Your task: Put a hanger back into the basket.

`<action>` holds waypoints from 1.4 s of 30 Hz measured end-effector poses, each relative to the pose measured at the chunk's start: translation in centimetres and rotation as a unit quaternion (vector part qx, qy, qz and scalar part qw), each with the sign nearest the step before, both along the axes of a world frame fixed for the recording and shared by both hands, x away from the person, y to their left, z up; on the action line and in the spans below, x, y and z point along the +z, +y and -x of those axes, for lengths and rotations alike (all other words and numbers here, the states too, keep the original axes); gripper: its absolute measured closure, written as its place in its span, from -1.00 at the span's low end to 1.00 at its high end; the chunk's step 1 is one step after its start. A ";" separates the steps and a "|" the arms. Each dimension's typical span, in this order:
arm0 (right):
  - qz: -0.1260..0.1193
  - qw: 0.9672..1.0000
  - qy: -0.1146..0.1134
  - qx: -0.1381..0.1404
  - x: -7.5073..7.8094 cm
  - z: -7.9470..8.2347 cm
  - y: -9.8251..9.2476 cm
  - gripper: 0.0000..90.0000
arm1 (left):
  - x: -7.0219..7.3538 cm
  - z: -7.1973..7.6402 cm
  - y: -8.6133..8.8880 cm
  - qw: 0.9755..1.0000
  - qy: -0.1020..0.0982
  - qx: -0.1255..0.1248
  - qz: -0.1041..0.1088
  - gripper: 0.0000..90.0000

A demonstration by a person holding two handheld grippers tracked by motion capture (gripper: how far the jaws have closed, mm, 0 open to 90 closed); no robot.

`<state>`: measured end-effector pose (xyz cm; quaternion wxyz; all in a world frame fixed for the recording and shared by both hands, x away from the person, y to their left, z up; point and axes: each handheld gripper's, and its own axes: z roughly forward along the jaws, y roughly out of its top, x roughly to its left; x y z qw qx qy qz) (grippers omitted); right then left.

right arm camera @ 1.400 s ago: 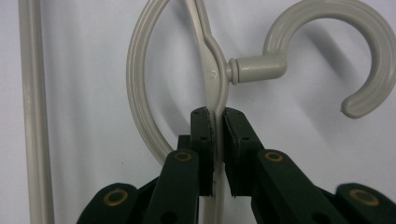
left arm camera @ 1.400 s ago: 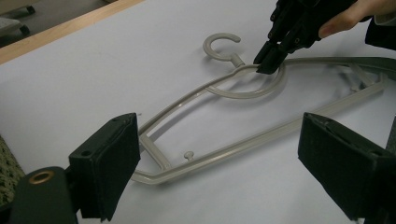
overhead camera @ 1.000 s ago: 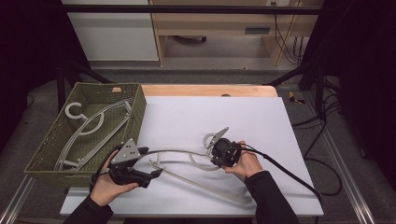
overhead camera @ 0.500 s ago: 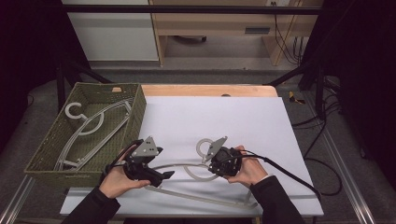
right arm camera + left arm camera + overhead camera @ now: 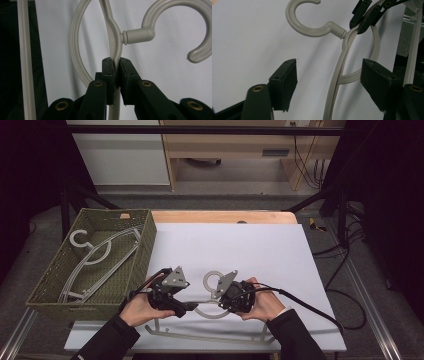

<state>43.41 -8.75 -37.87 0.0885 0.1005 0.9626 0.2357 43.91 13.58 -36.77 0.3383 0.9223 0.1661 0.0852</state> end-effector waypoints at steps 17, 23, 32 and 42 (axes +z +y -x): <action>0.012 0.999 -0.019 0.027 0.3 0.4 0.9 0.86 | -1.5 -0.8 -2.3 0.998 0.048 -0.025 -0.043 0.38; 0.015 0.999 -0.024 0.034 0.1 0.5 1.1 0.86 | -1.9 -0.9 -2.6 0.996 0.064 -0.032 -0.057 0.49; 0.015 0.998 -0.030 0.048 -0.3 0.5 1.2 0.84 | -1.9 -0.4 -2.8 0.994 0.061 -0.046 -0.075 0.77; -0.012 0.998 -0.059 0.033 0.0 0.5 1.0 0.72 | -1.4 0.4 -2.2 0.997 0.040 -0.039 -0.046 0.84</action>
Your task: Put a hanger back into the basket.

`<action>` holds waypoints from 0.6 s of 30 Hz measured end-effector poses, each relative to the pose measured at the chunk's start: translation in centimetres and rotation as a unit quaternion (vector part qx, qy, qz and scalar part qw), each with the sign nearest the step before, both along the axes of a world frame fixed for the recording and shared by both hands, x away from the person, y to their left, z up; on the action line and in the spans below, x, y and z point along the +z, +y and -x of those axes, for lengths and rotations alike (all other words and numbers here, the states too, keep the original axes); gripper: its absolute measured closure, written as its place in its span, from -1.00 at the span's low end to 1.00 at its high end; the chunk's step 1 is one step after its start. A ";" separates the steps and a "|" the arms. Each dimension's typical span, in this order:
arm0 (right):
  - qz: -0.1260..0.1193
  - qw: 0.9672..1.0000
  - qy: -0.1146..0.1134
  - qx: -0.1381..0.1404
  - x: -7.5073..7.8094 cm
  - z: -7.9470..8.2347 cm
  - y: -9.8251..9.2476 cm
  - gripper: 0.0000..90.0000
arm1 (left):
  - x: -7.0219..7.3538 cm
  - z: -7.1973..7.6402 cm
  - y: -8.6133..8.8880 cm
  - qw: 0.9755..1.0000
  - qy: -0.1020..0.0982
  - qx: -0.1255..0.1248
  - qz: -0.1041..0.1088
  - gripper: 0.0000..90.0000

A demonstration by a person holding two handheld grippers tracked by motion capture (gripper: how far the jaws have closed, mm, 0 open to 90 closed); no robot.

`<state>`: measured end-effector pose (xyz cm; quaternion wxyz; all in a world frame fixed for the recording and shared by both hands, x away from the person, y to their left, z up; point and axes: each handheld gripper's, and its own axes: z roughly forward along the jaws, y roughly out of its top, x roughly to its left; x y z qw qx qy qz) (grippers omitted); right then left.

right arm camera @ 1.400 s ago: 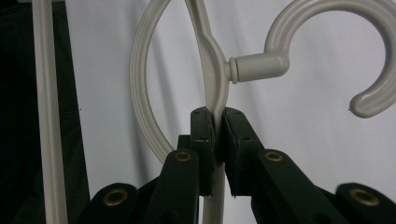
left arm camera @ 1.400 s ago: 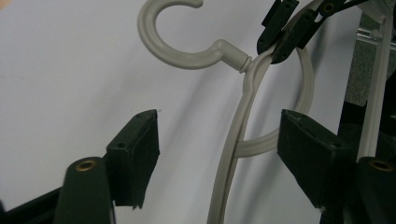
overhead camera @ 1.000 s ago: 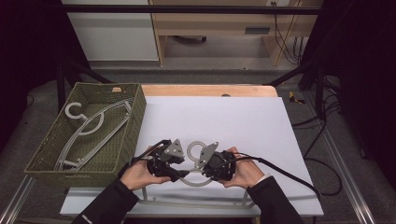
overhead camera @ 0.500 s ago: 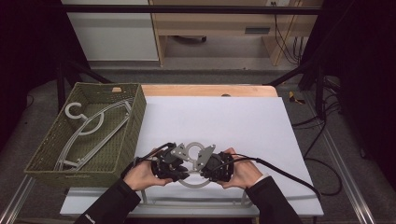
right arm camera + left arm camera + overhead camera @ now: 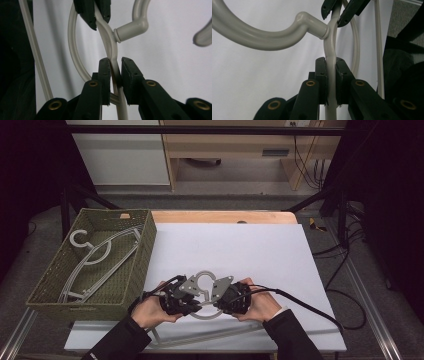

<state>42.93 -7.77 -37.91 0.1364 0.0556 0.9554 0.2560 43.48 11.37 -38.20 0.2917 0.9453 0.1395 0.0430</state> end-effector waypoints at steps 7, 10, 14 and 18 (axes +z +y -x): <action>-0.105 0.993 0.022 -0.055 1.7 -0.3 -2.0 0.31 | 1.4 0.1 1.6 0.998 -0.017 0.037 0.037 0.84; -0.142 0.987 0.021 -0.070 2.0 -0.5 -3.0 0.20 | 1.5 0.1 1.9 0.997 -0.026 0.053 0.039 0.84; -0.208 0.971 0.027 -0.113 2.2 -0.6 -5.0 -0.11 | 1.7 0.0 2.5 0.994 -0.044 0.090 0.045 0.84; -0.252 0.957 0.013 -0.146 2.1 -0.2 -6.9 -0.36 | 2.3 -0.1 3.0 0.990 -0.057 0.118 0.058 0.84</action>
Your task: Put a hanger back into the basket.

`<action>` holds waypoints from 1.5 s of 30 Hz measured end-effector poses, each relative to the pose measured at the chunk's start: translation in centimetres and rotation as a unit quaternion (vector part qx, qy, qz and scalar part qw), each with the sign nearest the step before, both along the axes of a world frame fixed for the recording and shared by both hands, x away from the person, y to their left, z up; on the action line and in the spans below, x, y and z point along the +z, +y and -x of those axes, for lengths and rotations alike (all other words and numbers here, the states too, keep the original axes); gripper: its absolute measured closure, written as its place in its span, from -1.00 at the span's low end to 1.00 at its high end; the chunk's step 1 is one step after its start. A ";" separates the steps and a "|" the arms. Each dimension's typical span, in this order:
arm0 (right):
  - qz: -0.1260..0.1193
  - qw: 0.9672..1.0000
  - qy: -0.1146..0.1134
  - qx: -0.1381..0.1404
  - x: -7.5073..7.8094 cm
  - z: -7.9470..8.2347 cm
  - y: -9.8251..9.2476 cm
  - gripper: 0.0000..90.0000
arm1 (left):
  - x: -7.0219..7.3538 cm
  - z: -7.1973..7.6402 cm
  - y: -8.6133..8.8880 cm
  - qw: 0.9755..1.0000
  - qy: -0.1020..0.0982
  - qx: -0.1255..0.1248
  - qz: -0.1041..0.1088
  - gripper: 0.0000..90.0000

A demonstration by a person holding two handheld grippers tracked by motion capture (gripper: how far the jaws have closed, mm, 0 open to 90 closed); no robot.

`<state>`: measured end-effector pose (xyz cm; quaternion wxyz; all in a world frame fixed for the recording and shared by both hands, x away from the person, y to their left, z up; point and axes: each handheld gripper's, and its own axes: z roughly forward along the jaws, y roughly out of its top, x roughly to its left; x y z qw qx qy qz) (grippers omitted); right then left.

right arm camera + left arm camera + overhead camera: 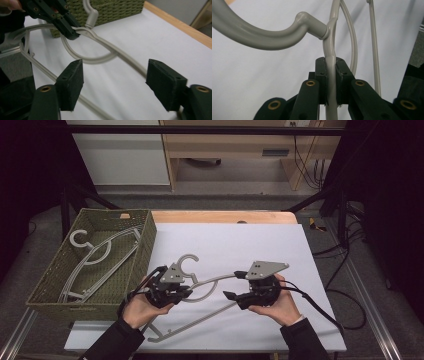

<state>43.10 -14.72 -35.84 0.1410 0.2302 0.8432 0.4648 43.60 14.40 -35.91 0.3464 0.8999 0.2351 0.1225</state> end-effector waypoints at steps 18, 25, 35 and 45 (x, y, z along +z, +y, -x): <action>-0.075 0.990 0.000 -0.120 -1.7 1.7 -5.7 -0.92 | 5.5 -0.1 2.5 0.997 -0.050 0.047 0.021 0.84; -0.074 0.988 -0.002 -0.138 -2.2 1.7 -6.6 -0.92 | 7.8 -0.9 4.1 0.995 -0.070 0.063 0.024 0.84; -0.076 0.983 -0.003 -0.166 -2.7 1.5 -7.4 -0.98 | 10.2 -2.0 6.5 0.992 -0.087 0.088 0.031 0.84; -0.078 0.981 -0.003 -0.178 -2.9 1.4 -7.7 -0.98 | 12.2 -3.5 9.6 0.987 -0.106 0.115 0.025 0.84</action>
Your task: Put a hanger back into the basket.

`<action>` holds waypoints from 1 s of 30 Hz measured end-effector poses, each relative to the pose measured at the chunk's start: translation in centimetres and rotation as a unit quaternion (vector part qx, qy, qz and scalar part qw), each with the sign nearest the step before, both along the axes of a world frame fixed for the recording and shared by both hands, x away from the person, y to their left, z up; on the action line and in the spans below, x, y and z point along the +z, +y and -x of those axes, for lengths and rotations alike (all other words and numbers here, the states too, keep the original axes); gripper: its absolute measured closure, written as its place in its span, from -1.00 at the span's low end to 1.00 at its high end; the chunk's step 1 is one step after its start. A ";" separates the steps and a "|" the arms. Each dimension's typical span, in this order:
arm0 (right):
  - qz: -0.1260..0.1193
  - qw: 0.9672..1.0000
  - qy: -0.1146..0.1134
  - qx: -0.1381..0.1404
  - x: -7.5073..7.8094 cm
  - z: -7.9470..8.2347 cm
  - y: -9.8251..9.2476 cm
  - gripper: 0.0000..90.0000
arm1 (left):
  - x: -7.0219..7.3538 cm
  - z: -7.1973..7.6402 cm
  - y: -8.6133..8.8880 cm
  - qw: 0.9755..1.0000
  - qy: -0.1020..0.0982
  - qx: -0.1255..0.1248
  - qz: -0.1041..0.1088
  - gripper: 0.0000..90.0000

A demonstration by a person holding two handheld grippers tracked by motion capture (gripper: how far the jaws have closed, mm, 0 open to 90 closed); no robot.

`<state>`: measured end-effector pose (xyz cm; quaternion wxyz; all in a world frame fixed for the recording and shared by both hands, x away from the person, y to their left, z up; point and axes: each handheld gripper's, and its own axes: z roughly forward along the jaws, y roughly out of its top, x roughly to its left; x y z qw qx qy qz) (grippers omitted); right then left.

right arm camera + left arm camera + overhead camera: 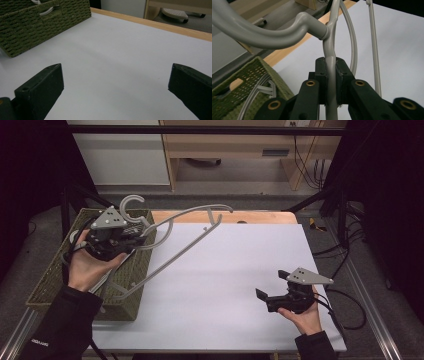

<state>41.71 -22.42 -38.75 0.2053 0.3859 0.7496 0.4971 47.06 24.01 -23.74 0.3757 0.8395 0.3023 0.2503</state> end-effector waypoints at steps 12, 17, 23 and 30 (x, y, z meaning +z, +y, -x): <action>0.005 1.000 0.004 0.002 -0.2 -0.1 0.1 -0.98 | 0.2 -1.8 4.8 0.999 -0.002 0.043 -0.009 0.84; 0.006 1.000 0.007 0.002 -0.3 -0.1 0.1 -0.98 | 0.5 -2.2 7.2 0.998 -0.002 0.060 -0.020 0.84; 0.006 1.000 0.006 0.002 -0.3 -0.2 0.1 -0.98 | 0.5 -2.9 9.5 0.996 -0.004 0.082 -0.021 0.84; 0.006 1.000 0.007 0.000 -0.4 -0.3 0.0 -0.98 | -0.5 -3.9 11.4 0.994 0.002 0.103 -0.029 0.84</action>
